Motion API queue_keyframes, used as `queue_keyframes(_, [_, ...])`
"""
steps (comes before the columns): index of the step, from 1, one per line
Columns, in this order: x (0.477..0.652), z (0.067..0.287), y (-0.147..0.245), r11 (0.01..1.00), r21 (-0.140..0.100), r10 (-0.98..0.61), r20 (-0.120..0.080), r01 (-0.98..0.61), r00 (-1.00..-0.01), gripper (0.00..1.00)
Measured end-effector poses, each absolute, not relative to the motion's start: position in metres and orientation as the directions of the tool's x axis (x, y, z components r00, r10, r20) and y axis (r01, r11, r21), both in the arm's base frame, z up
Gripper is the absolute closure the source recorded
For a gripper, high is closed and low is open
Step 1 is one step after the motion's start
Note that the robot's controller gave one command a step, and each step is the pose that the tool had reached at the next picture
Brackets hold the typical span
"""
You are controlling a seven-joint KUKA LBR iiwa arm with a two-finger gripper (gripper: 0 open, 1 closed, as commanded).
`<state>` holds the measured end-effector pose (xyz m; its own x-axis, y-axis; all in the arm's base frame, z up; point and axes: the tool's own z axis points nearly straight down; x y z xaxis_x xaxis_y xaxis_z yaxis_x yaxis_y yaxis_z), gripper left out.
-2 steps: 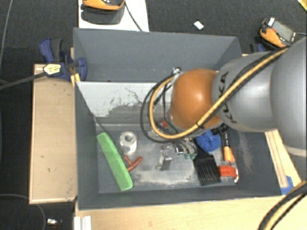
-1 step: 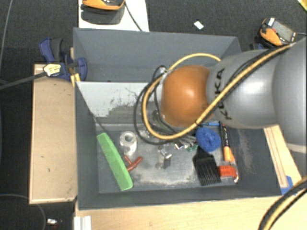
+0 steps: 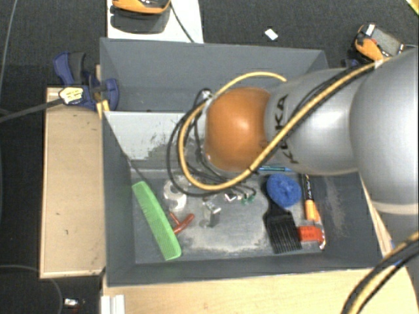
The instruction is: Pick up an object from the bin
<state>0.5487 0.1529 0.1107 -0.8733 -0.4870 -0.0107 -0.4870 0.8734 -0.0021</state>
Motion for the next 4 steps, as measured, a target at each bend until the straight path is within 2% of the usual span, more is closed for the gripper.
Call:
queue_keyframes(1, [0.559, 0.092, 0.161, 0.936, -0.001, -0.352, -0.015, -0.352, -0.936, 0.0])
queue_keyframes(2, [0.568, 0.077, 0.167, 0.701, -0.01, -0.713, -0.031, -0.714, -0.7, 1.0])
queue_keyframes(4, [0.568, 0.082, 0.167, 0.702, -0.011, -0.712, -0.034, -0.712, -0.702, 1.0])
